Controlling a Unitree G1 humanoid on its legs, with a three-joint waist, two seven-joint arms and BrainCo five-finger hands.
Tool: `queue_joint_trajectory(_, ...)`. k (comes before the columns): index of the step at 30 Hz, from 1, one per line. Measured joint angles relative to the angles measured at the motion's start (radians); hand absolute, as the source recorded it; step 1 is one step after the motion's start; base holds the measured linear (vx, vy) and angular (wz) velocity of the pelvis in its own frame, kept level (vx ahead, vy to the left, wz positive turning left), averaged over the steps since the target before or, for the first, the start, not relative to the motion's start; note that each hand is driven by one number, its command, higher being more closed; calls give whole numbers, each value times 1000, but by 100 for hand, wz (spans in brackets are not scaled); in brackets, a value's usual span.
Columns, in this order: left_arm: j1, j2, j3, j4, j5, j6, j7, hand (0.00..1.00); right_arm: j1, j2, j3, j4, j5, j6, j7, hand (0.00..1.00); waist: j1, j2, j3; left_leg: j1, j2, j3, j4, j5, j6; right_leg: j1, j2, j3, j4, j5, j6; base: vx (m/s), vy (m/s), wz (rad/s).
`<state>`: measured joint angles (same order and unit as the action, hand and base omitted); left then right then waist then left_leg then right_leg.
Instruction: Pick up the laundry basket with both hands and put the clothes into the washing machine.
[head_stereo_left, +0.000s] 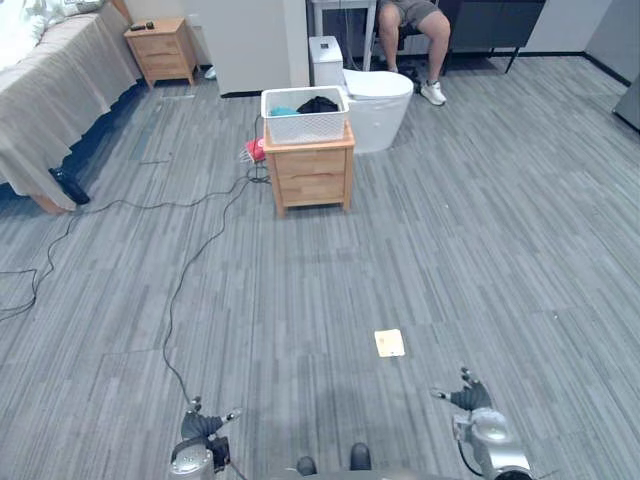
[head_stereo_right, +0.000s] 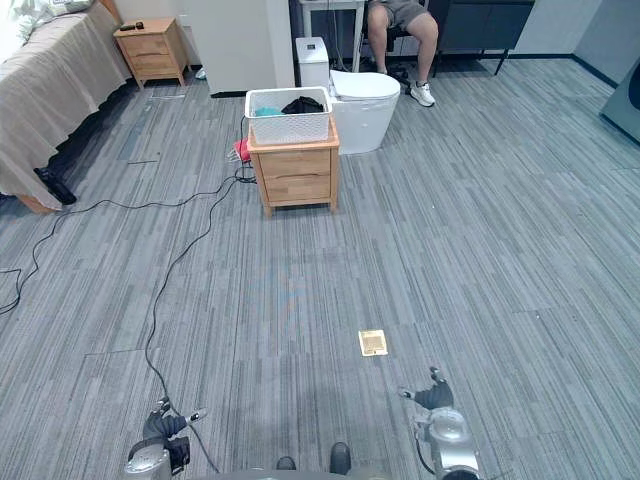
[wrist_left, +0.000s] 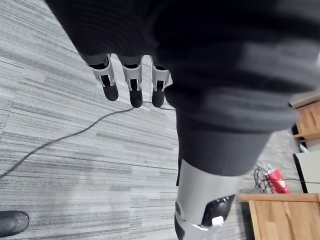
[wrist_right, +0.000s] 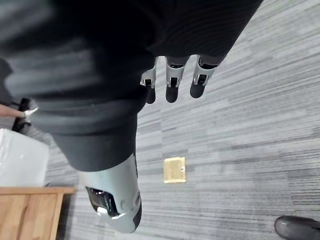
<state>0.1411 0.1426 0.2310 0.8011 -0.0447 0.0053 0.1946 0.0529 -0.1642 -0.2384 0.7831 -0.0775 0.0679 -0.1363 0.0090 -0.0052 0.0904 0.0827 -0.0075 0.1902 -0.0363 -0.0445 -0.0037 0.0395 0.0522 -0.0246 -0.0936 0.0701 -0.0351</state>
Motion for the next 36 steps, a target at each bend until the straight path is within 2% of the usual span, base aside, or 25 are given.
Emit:
queue_joint_trajectory(7, 1, 13, 58, 16, -2, 9, 0, 0, -1, -7, -54, 17, 43, 0, -1, 0, -7, 0, 0, 8, -1, 3, 0, 0, 0, 7, -1, -4, 1, -1, 1, 0, 0, 0)
queue_joint_trajectory(12, 1, 16, 58, 16, -3, 9, 0, 0, -3, -7, -89, 17, 78, 0, -17, 0, -21, 1, 0, 4, 0, 3, 0, -1, 0, 5, -1, -5, 1, -2, 2, -13, 2, 1)
queue_joint_trajectory(20, -1, -6, 58, 14, -35, 9, -1, 0, 2, 2, -125, 16, 89, 0, -35, 0, -23, 2, 0, -38, 0, 3, 9, -3, 2, -34, -2, -9, 4, -14, 15, -37, 3, 0)
queue_joint_trajectory(25, 0, -17, 57, -18, -50, 9, -2, 0, -8, 9, -126, 16, 109, 0, -40, 0, -19, 4, 8, -128, 11, 14, 113, -58, 18, -99, -3, -5, 52, -37, 18, -6, 16, -3)
queue_joint_trajectory(27, 1, -22, 54, -41, -58, 9, -1, 0, -8, 14, -126, 15, 115, 0, -44, 0, -14, 10, 16, -147, 20, 30, 157, -96, 25, -143, -3, -2, 143, -96, 31, 13, 46, -13)
queue_joint_trajectory(29, -1, -17, 38, -87, -67, 8, 0, 0, 4, 40, -123, 7, 116, 1, -59, 0, 5, -3, 39, -169, 22, 48, 242, -173, 41, -229, -30, -28, 372, -227, 63, 14, 59, -9)
queue_joint_trajectory(30, -2, -15, 28, -89, -73, 7, 0, 0, 13, 48, -122, -1, 116, 2, -60, 0, 4, -7, 46, -171, 20, 44, 263, -194, 42, -245, -44, -43, 431, -248, 76, 68, 67, 20)
queue_joint_trajectory(32, -27, -6, -30, -103, -82, 8, 2, 0, 21, 64, -95, -23, 117, 9, -64, 0, -3, -20, 96, -141, 6, 12, 308, -239, 73, -405, -113, -117, 782, -271, 96, 156, 67, 35)
queue_joint_trajectory(34, -34, -1, -50, -103, -94, 8, 3, 0, 14, 70, -93, -23, 117, 18, -66, 0, -13, -15, 112, -124, 8, -8, 316, -263, 74, -474, -147, -156, 775, -291, 89, 260, 42, 29)
queue_joint_trajectory(35, -37, 1, -53, -104, -101, 8, 4, 0, 4, 69, -92, -23, 117, 18, -68, 0, -21, -25, 119, -108, 8, -20, 314, -274, 74, -485, -160, -171, 731, -288, 93, 343, 17, 28)
queue_joint_trajectory(36, -45, 2, -54, -103, -102, 8, 6, 0, -8, 68, -88, -22, 117, 18, -76, 0, -28, -18, 141, -80, 16, -32, 307, -286, 68, -488, -159, -184, 647, -270, 100, 413, -20, 29)
